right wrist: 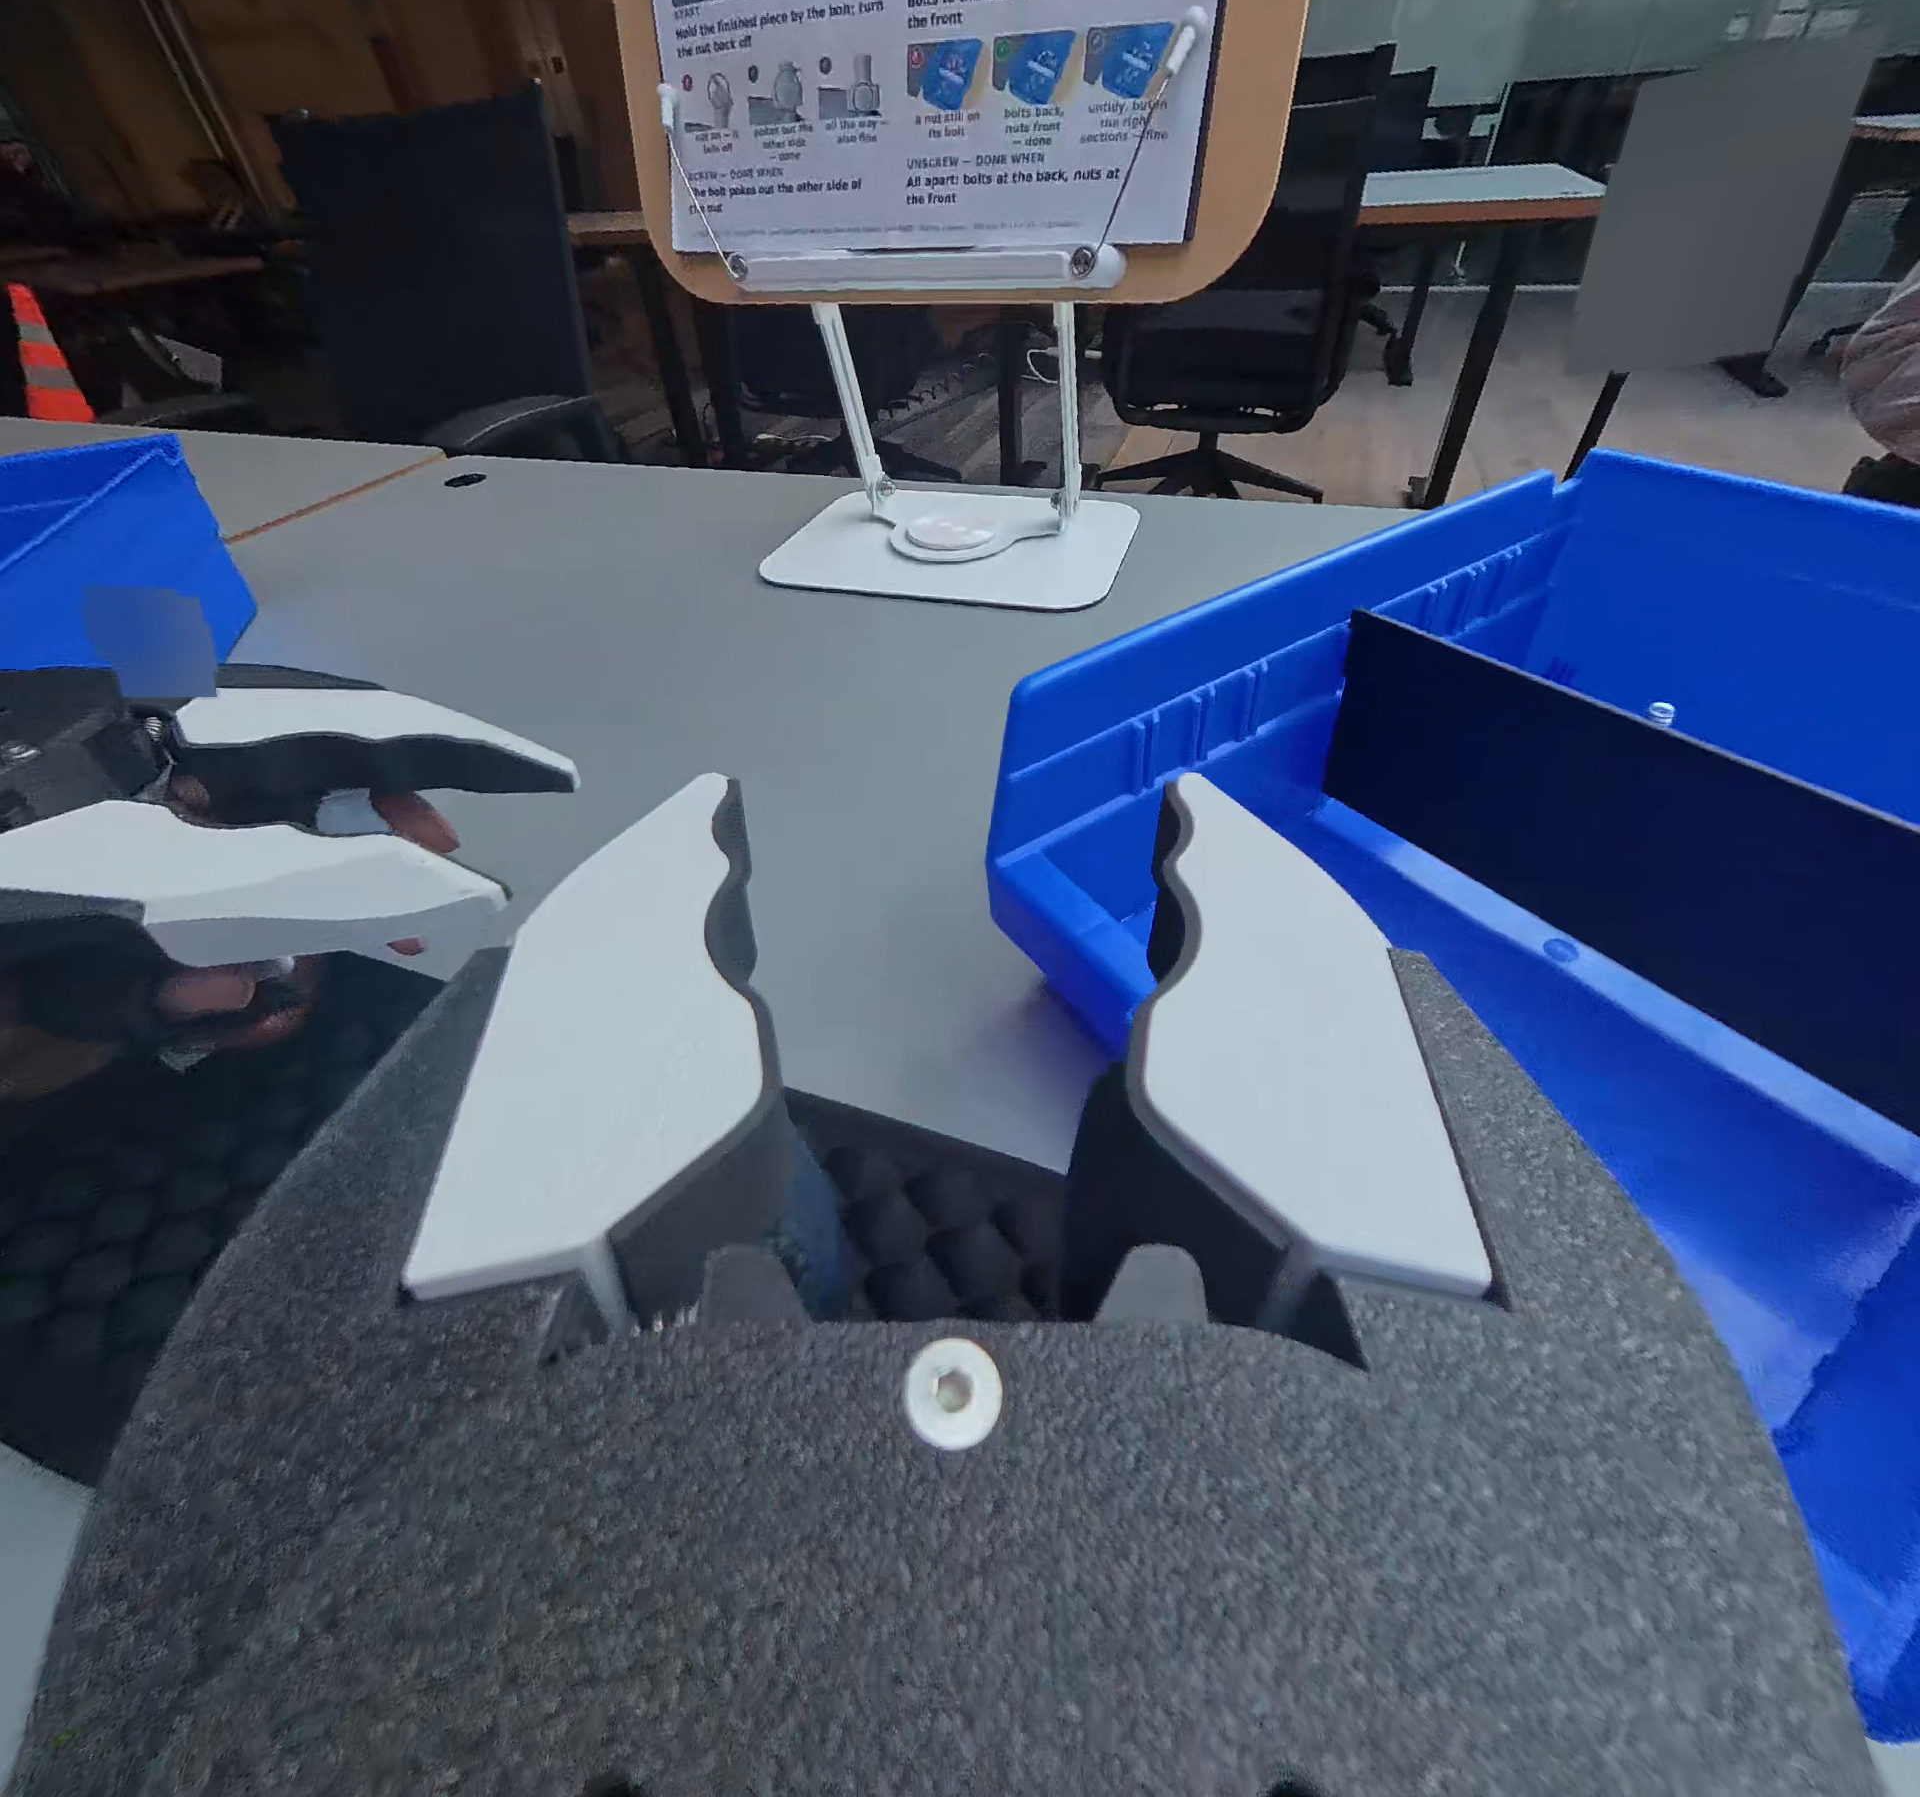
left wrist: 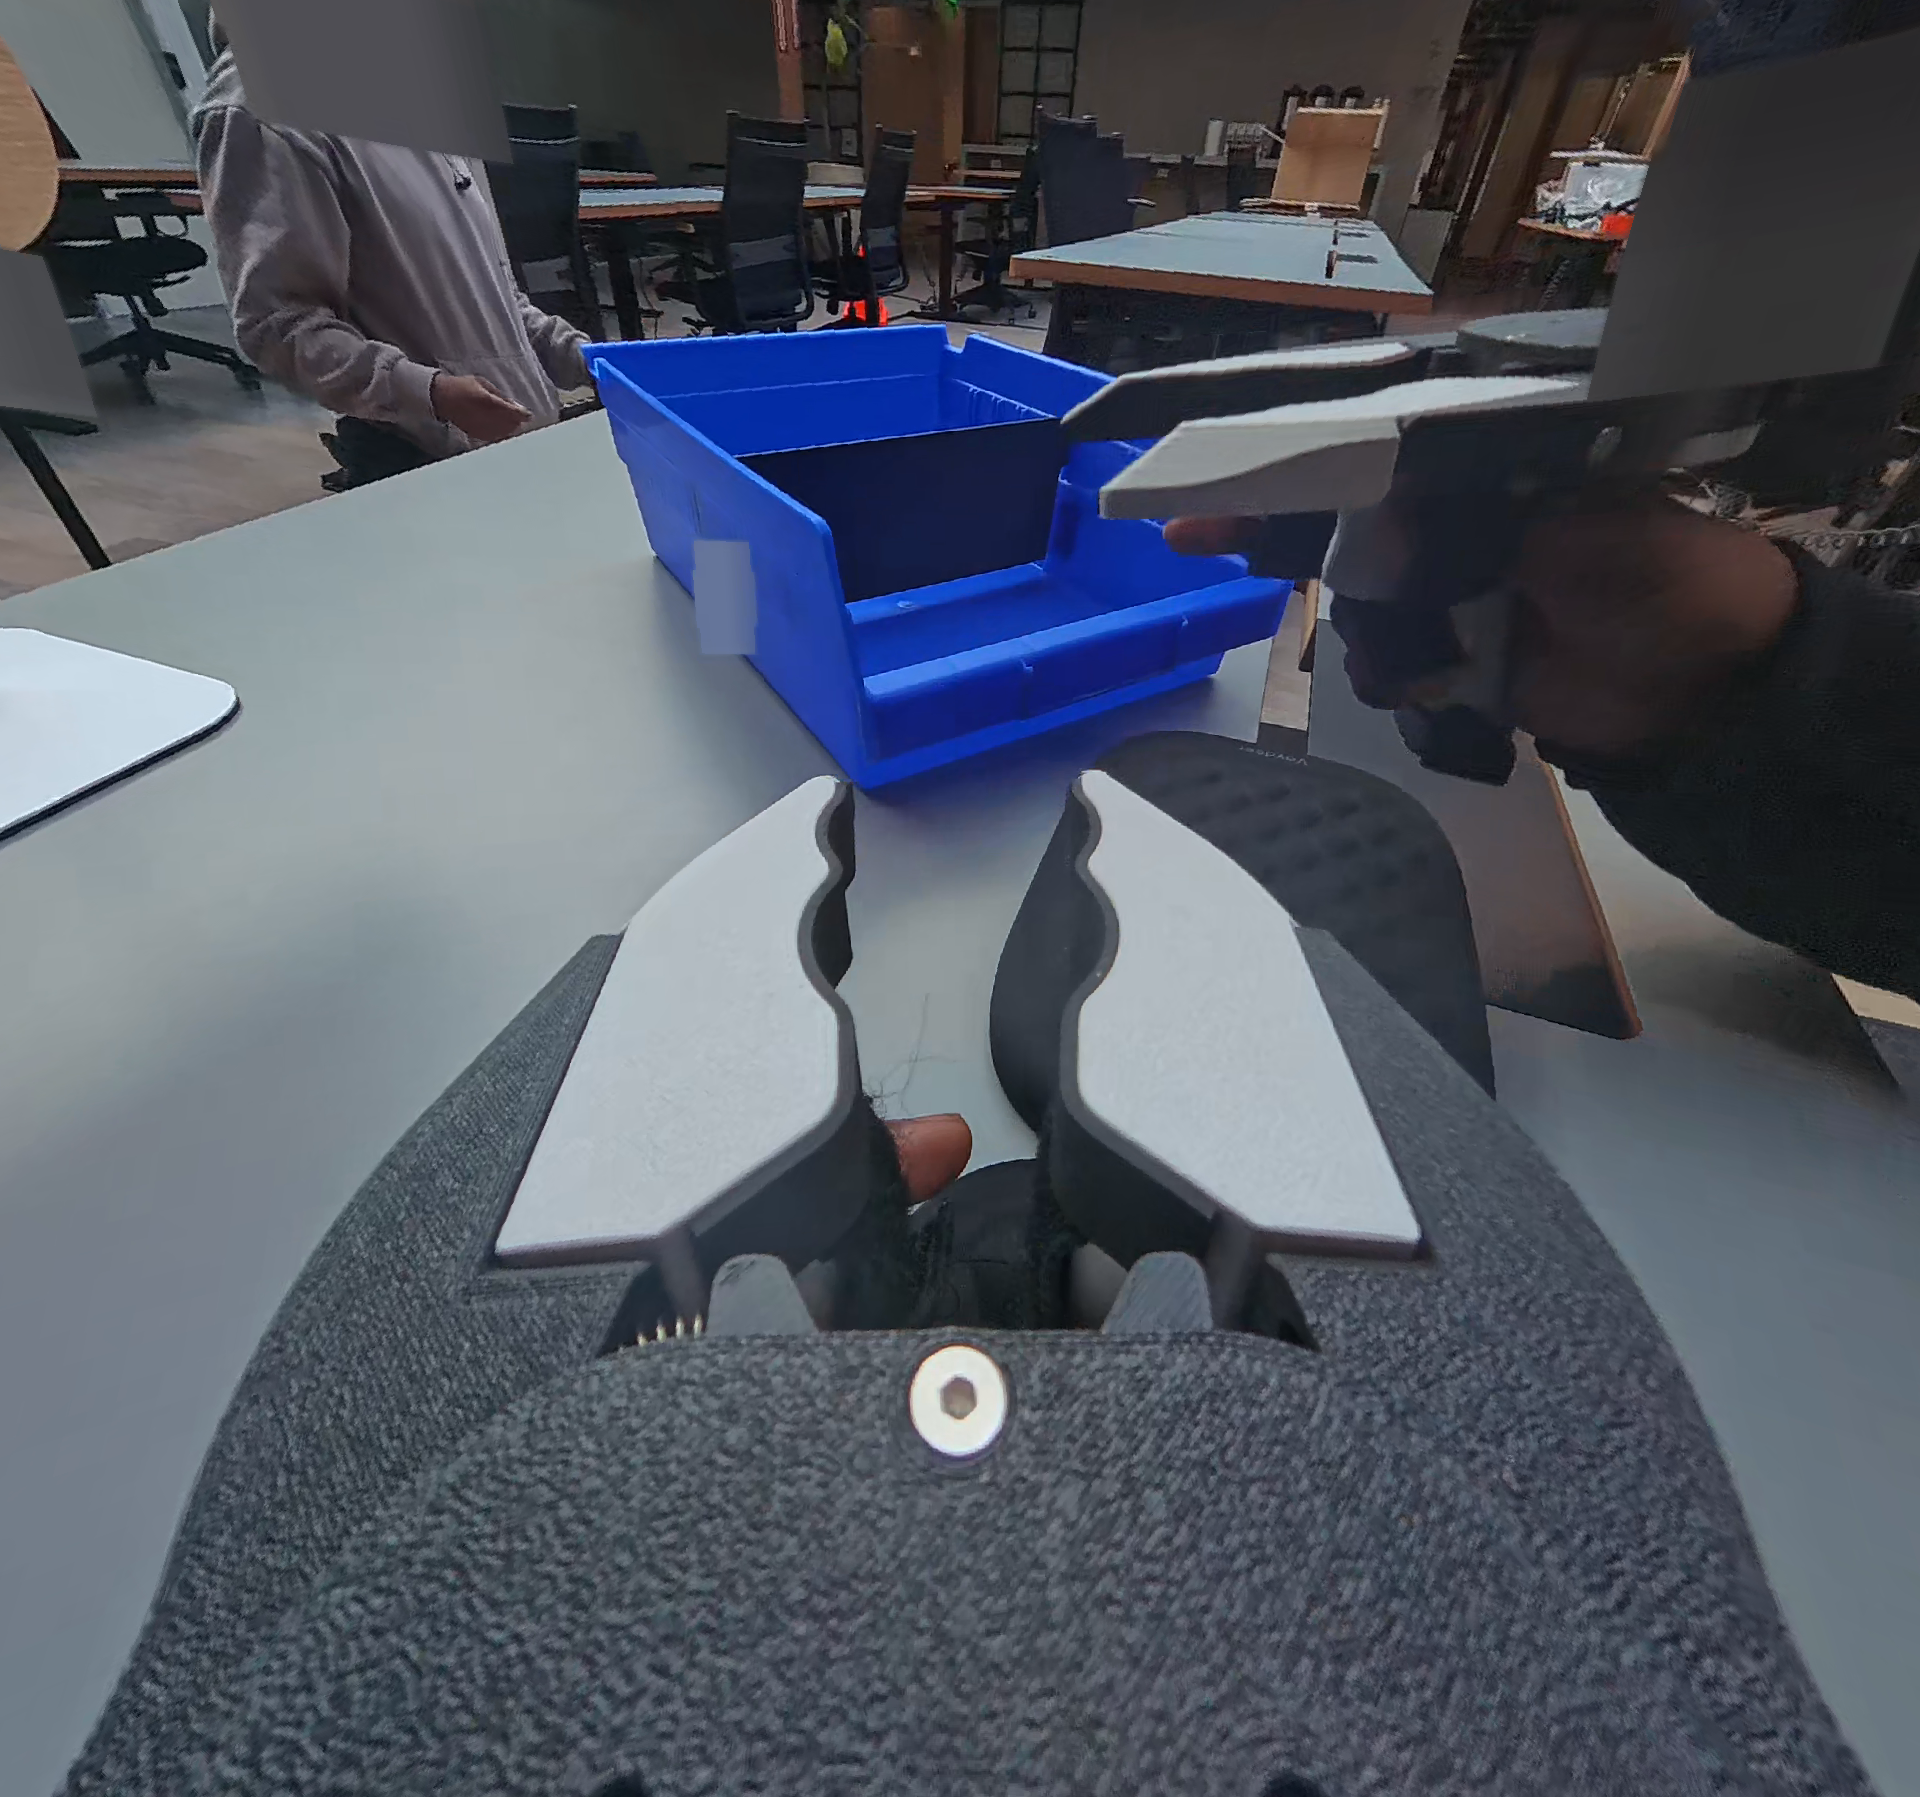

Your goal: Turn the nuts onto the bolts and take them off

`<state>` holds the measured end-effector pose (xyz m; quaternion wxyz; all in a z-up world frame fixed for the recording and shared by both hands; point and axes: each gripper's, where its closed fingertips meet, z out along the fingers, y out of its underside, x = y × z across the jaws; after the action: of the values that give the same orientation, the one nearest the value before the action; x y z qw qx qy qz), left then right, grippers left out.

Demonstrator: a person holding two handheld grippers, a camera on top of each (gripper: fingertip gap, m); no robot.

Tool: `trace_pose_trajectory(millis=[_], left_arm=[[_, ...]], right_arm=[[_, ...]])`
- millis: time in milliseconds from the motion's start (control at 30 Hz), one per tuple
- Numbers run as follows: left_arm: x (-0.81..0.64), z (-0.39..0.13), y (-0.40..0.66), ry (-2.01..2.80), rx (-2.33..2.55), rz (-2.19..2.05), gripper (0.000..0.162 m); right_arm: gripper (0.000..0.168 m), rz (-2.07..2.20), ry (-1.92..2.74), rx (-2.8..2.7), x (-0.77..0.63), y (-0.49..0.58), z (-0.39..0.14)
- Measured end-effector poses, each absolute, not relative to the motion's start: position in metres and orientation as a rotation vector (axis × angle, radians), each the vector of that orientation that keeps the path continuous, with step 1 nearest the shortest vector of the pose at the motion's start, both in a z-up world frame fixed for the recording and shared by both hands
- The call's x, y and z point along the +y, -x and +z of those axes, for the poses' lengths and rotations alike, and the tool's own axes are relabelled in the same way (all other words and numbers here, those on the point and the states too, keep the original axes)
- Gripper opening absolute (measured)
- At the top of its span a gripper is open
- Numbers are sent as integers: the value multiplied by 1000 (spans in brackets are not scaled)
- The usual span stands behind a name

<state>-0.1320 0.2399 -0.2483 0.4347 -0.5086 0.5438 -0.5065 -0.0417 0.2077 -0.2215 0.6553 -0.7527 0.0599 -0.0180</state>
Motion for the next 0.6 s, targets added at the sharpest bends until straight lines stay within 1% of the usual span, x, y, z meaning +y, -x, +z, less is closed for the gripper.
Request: trace_pose_trajectory(millis=[200,500,600], left_arm=[[241,-248,132,1274,1346,-1254,38],[242,-246,133,1260,1342,-1226,39],[251,-239,141,1259,1351,-1133,39]], right_arm=[[73,-45,1762,151,210,50,-254],[70,-66,1748,151,210,49,-255],[69,-46,1730,168,208,47,-253]])
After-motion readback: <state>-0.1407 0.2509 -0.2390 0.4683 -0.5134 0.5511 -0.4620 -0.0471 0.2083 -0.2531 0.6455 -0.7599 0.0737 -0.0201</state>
